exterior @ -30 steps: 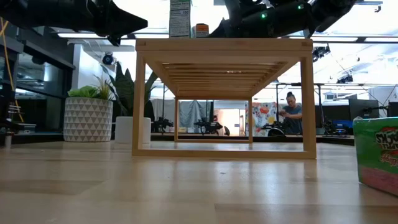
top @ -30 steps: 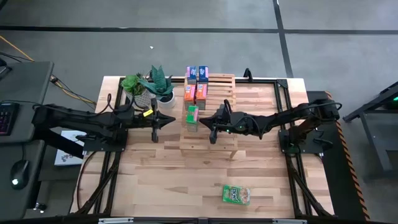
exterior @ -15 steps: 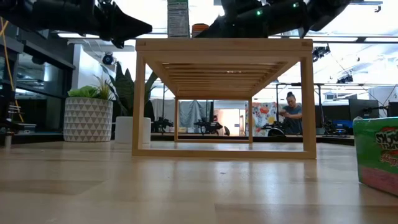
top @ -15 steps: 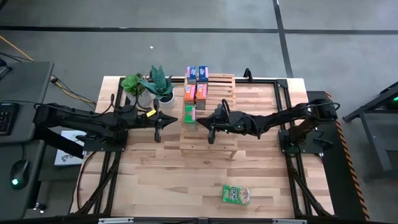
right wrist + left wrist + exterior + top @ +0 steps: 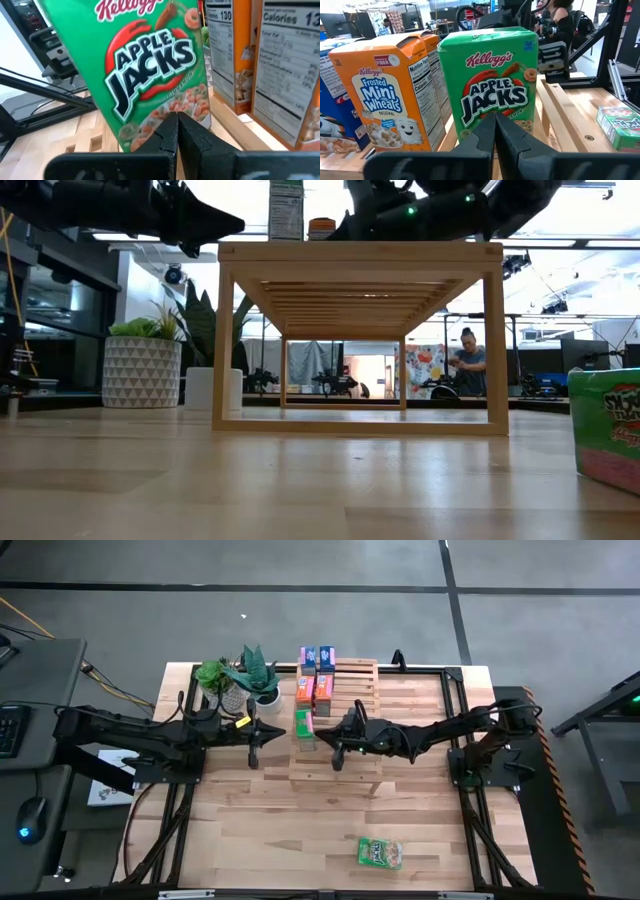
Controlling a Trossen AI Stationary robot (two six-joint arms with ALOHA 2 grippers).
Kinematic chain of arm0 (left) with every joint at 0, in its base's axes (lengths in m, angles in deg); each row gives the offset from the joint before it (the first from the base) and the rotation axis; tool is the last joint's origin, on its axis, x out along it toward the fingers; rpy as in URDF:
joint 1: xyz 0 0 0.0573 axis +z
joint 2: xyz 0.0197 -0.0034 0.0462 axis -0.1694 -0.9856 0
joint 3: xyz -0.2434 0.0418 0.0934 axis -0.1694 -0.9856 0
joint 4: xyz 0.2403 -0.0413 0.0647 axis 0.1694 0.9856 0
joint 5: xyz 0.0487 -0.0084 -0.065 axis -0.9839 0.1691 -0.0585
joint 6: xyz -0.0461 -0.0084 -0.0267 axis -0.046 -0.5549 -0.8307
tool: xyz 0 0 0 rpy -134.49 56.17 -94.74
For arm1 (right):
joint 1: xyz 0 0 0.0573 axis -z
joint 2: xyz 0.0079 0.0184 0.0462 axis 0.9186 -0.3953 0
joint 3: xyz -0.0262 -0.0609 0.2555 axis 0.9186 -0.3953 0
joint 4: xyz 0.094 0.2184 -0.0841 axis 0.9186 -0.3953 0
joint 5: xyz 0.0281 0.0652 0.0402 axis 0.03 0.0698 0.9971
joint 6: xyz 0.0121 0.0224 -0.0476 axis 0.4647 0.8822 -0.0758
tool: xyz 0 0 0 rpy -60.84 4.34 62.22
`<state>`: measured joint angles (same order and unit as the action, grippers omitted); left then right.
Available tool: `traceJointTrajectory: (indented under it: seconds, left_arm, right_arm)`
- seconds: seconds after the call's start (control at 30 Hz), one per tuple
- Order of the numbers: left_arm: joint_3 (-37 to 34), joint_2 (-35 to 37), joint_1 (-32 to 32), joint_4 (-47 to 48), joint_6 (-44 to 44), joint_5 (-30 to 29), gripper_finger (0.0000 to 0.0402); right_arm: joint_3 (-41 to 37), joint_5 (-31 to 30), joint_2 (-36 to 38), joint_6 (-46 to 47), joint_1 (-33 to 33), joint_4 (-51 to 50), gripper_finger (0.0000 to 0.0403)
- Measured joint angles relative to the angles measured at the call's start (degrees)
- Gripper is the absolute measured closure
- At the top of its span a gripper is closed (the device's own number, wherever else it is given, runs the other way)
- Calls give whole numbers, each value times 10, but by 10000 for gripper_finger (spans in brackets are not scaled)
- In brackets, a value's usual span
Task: Stack cereal on shelf
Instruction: Put the left green cereal box on the shelf
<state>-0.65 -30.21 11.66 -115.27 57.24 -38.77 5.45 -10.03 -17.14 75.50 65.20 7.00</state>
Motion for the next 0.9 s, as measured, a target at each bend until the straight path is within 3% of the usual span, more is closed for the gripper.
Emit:
traceJointTrajectory:
  seconds: [0.3, 0.73, 0.9]
  left_arm:
    - [1, -9, 0, -33, -18, 0, 401]
    - [21, -52, 0, -38, -6, -2, 401]
    - [21, -52, 0, -36, -6, -3, 401]
  right_arm:
    - [0, 51, 0, 15, 0, -9, 403]
    - [0, 56, 37, 10, 0, -76, 403]
    - [0, 26, 49, 0, -8, -103, 403]
